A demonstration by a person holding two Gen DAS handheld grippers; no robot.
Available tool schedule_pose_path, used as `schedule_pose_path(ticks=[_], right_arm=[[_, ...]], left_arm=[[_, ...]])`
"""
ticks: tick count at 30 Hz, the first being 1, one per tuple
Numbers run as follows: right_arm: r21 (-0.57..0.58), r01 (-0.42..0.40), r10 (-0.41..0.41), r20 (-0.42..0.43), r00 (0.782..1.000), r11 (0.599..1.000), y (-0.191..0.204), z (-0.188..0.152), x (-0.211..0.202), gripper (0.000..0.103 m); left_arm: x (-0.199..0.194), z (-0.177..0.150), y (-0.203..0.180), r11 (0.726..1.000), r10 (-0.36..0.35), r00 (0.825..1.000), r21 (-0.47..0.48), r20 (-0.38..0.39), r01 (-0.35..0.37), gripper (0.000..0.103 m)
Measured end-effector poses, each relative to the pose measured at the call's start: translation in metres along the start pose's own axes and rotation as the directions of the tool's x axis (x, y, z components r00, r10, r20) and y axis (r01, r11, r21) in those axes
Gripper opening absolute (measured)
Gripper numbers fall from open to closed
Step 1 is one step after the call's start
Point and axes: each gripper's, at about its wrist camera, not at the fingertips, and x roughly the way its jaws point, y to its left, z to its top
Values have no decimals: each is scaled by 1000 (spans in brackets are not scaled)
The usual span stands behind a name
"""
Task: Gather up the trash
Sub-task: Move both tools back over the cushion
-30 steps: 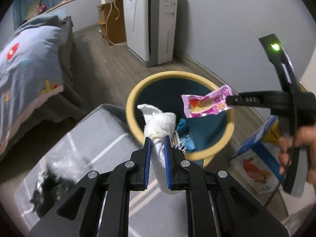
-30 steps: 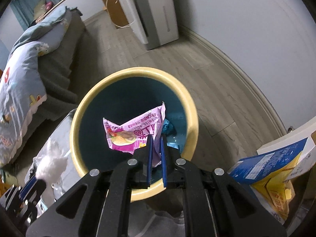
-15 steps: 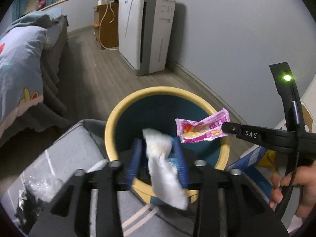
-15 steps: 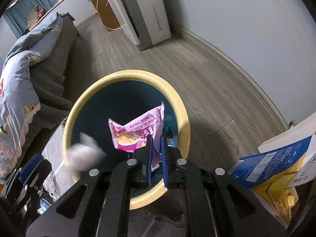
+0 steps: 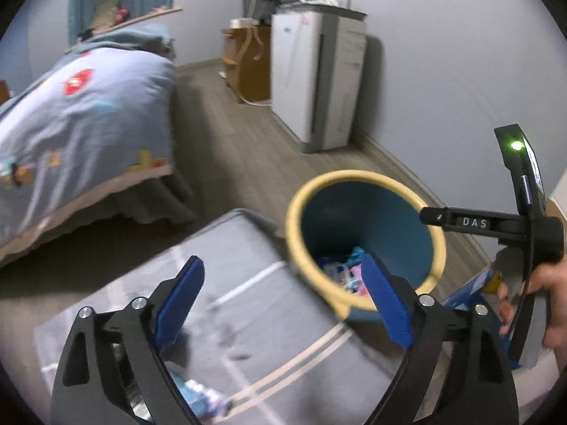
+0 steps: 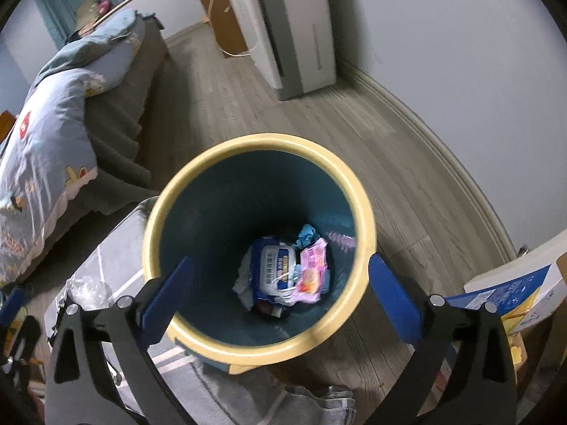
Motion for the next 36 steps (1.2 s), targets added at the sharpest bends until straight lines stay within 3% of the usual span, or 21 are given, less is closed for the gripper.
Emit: schedule_pose_path(ticks=[10, 17, 21, 26, 32, 36], right_arm=[[-169, -66, 75, 48, 996, 983, 72, -27, -53, 97], [-271, -94, 108, 37, 993, 958, 126, -72, -75, 97], [-336, -146, 151, -12, 989, 931, 157, -102, -73, 97], [-418, -193, 185, -60, 981, 888, 189, -132, -67, 97], [-508, -219, 168, -145, 975, 833, 214, -169, -41, 97], [-587, -269, 177, -210, 962, 763, 232, -197, -31, 97]], left_arm=[[-95, -45, 60, 990, 135, 991, -28, 13, -135, 93], [-142, -87, 102, 973, 207, 978, -113, 20, -203, 94], [-148, -99, 119, 962, 251, 968, -116, 20, -247, 94], [-147, -103, 138, 960, 237, 972, -158, 6, -233, 95], [-137, -109, 149, 956, 246, 969, -159, -31, -248, 95], [-135, -111, 161, 949, 240, 969, -198, -51, -246, 95]])
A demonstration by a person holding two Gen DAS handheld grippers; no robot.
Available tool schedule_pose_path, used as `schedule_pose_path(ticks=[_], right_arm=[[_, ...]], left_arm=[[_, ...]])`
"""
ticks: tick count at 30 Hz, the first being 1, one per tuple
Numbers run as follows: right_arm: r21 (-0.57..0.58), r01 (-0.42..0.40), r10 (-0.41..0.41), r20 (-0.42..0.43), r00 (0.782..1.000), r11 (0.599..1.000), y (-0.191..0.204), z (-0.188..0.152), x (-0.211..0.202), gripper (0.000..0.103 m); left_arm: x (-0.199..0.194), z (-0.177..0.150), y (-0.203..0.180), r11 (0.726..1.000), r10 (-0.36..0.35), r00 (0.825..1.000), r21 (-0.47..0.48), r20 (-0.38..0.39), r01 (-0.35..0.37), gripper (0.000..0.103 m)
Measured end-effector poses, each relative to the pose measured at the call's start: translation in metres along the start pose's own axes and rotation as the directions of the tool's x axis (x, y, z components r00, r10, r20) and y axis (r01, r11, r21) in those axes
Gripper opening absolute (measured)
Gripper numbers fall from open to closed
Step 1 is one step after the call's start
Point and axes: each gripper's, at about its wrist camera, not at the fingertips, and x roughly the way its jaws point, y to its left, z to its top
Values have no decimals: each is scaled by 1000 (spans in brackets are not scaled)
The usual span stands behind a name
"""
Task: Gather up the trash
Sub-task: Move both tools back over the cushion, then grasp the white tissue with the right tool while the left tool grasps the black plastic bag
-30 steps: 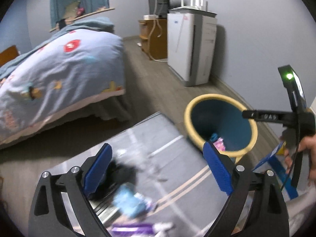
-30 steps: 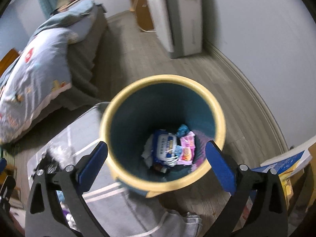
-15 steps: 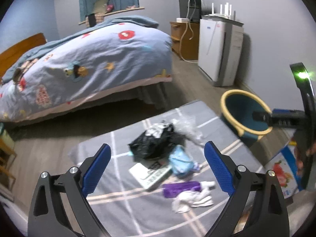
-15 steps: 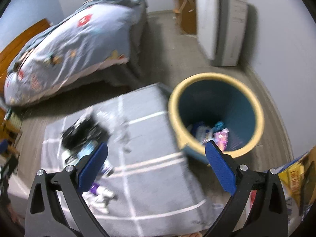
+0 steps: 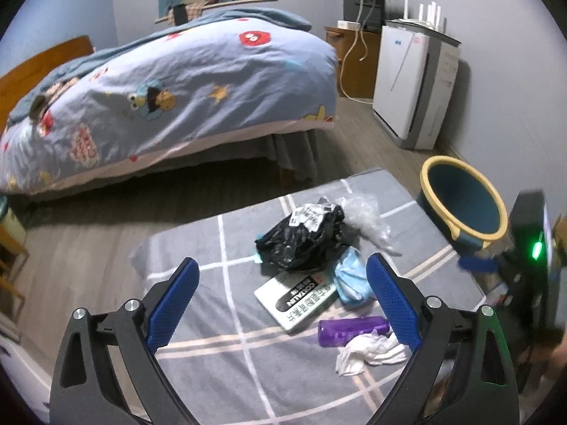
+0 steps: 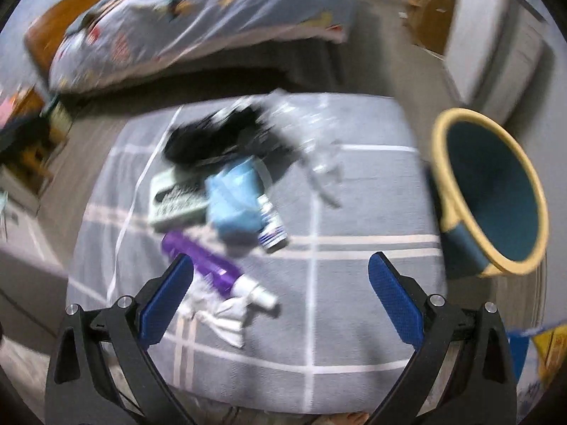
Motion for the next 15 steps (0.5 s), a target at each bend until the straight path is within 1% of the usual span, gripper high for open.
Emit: schedule_pose_path(ticks=[3, 5, 7, 9, 10, 12, 13, 14, 15], right_arm=[[-84, -35, 33, -21, 999, 996, 21, -5, 10, 97], [-118, -57, 53, -37, 998, 991, 31, -9, 15, 97], [-166, -83, 73, -64, 995, 983, 44, -15, 20, 93], [-213, -109, 91, -95, 991, 971, 56, -20, 25, 75], [-228, -126, 103, -109, 989, 966, 59, -21, 28, 71], [-241, -148, 119, -134, 984, 959, 66, -25, 33, 56], [-247, -157, 120, -158, 980, 956, 69, -28, 38, 52], [-249, -161, 120, -172, 978, 955, 70, -30, 42, 45], [-253, -161, 115, -186, 976, 954, 72, -32, 45, 40]], left_arm=[[3, 1, 7, 1000, -3, 1000, -28, -7, 3, 95], [4, 1, 12, 999, -5, 1000, -44, -11, 5, 95], [5, 1, 15, 998, -9, 1000, -61, -16, 8, 95], [7, 1, 21, 996, -12, 1000, -87, -25, 10, 95], [8, 0, 23, 995, -13, 1000, -97, -28, 10, 95], [9, 0, 28, 992, -17, 999, -123, -34, 13, 95], [9, 0, 30, 991, -19, 999, -133, -35, 14, 95], [10, 0, 31, 990, -22, 999, -140, -36, 16, 95], [10, 0, 32, 989, -23, 999, -145, -37, 18, 95]])
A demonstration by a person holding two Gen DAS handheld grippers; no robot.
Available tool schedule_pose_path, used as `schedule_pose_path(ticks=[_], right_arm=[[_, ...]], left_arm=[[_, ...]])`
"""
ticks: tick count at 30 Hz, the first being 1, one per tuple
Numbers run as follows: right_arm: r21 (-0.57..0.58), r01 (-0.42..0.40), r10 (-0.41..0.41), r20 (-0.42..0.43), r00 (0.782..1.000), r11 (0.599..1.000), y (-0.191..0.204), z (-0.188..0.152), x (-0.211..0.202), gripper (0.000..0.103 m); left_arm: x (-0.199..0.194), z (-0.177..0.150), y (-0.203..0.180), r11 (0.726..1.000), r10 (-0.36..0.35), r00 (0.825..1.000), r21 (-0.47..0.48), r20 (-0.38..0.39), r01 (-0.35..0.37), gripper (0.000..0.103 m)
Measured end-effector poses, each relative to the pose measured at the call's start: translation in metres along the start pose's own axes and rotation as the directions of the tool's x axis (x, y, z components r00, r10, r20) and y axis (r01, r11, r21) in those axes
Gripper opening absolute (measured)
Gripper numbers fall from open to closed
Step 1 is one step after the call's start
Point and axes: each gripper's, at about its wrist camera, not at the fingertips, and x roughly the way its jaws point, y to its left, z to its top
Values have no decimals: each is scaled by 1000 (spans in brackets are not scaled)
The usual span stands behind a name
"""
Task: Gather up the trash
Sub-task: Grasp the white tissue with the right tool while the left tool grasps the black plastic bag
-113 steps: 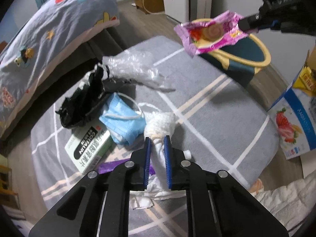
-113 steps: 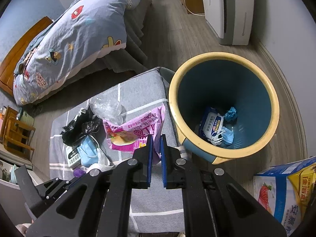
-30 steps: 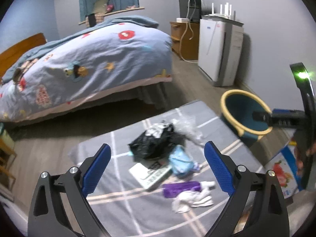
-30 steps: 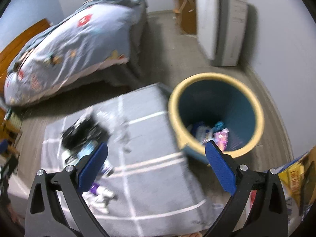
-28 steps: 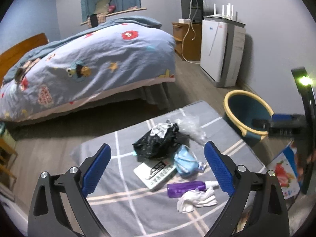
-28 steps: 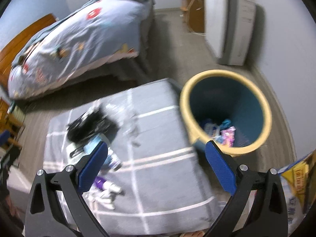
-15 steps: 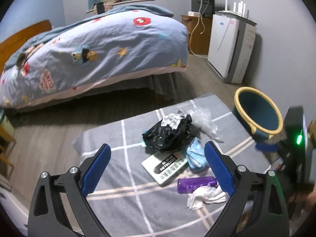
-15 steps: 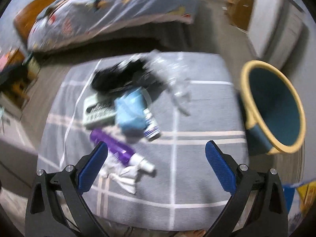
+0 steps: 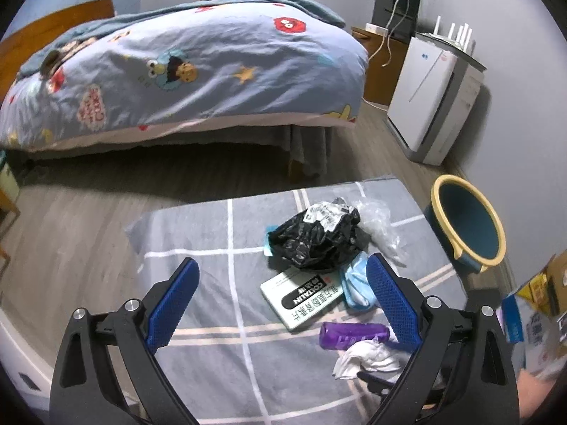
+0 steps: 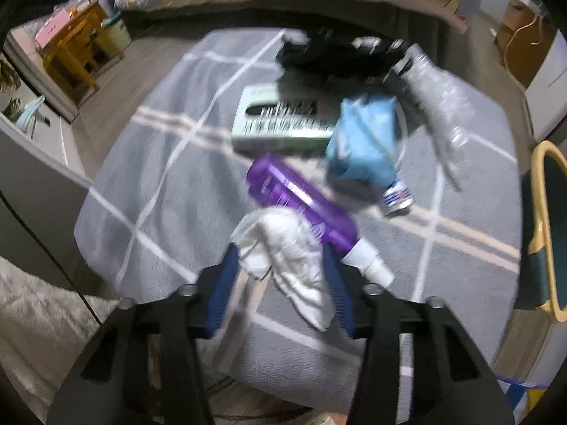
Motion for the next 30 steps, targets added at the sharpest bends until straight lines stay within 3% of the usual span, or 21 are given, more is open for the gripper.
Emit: schedule_pose_path(ticks=[1, 4, 6, 13, 16, 21, 30], right_arm=[[-6, 13, -13, -19, 1000, 1000, 1, -1, 5, 39], [-13, 44, -45, -63, 997, 999, 0, -5, 16, 13], [14, 23, -22, -66, 998, 1000, -5, -4, 12, 8], [179, -28, 19, 49, 999, 984, -50, 11, -67, 7], [257, -18, -12, 113, 994, 966, -85, 14, -96, 7], [394, -23, -43, 157, 987, 919, -136, 15, -102, 7], [446, -12, -58, 142, 988, 895, -172, 24, -81, 7]], left_arm=[[0, 0, 0, 1000, 0, 1000, 0, -1, 0, 95], [2, -1, -1, 1000, 2, 1000, 15, -5, -1, 95], [2, -2, -4, 1000, 5, 1000, 25, -9, -4, 95], [15, -6, -14, 998, 15, 999, 60, -34, -13, 94], [31, -8, -24, 994, 37, 998, 108, -48, -32, 94], [60, -4, -34, 992, 40, 995, 119, -86, -30, 94], [118, 6, -59, 972, 61, 990, 232, -126, -30, 92]])
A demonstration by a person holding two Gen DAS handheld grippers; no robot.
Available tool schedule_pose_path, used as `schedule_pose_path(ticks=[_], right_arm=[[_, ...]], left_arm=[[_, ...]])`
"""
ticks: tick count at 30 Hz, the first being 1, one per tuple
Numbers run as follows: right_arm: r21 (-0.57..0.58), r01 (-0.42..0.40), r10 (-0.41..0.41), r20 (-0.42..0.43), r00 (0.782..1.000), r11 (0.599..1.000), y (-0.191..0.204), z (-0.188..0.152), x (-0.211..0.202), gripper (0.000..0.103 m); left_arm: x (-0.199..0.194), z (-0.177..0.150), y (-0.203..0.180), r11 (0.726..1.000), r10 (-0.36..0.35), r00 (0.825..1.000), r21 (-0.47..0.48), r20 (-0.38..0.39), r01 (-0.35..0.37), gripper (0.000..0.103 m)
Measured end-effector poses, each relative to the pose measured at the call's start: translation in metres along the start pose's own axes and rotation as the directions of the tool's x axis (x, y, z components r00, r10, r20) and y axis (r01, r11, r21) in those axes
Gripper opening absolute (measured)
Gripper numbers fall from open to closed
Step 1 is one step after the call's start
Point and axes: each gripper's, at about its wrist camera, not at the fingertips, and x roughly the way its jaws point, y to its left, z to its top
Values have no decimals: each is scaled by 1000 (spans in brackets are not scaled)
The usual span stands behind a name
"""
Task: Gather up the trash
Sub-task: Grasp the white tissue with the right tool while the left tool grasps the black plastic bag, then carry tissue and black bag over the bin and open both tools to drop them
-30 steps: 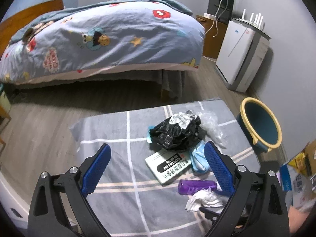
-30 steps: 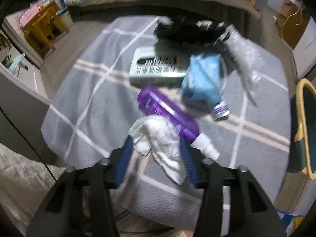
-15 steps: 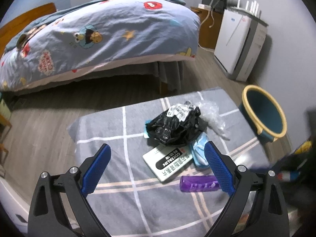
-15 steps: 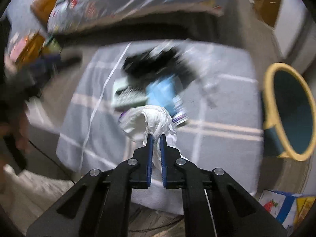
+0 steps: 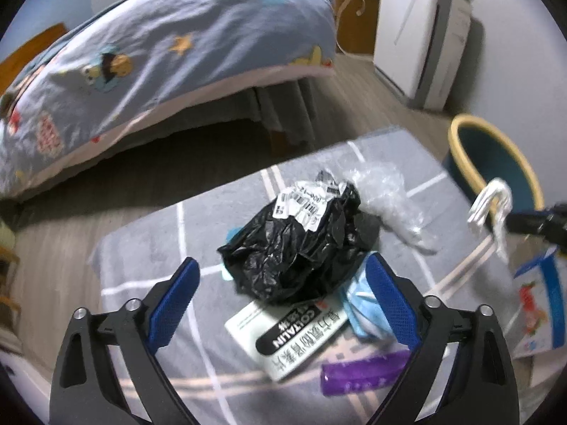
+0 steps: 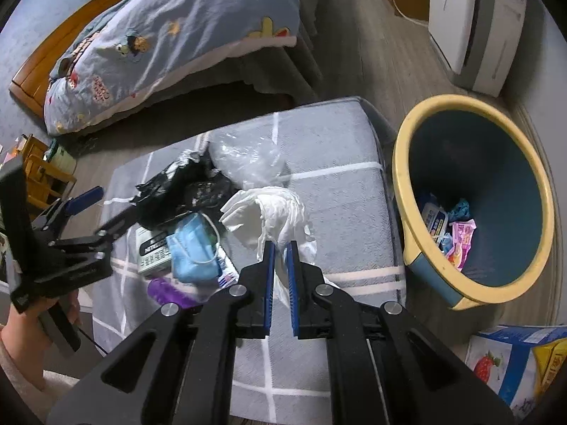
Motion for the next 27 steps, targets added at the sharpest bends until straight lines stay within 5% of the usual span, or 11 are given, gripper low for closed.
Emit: schedule_pose_path(ticks=[2, 9, 13, 27], right_arm=[[4, -1, 1, -4, 1000, 1000, -1, 3, 3, 7], [15, -10, 10, 7, 1000, 1000, -1, 13, 8, 7], [13, -11, 10, 8, 1000, 1000, 2, 13, 8, 7], [-12, -4, 4, 54, 999, 1000, 7, 3, -19, 7]], left_arm=[[12, 0, -7, 999, 13, 1000, 47, -24, -12, 86], [29, -5, -11, 996, -23, 995, 80, -98, 31, 31], [21, -6, -18, 993, -15, 997, 115, -81, 25, 15], [-37, -2, -29, 991, 25, 999, 133, 45, -30, 12]])
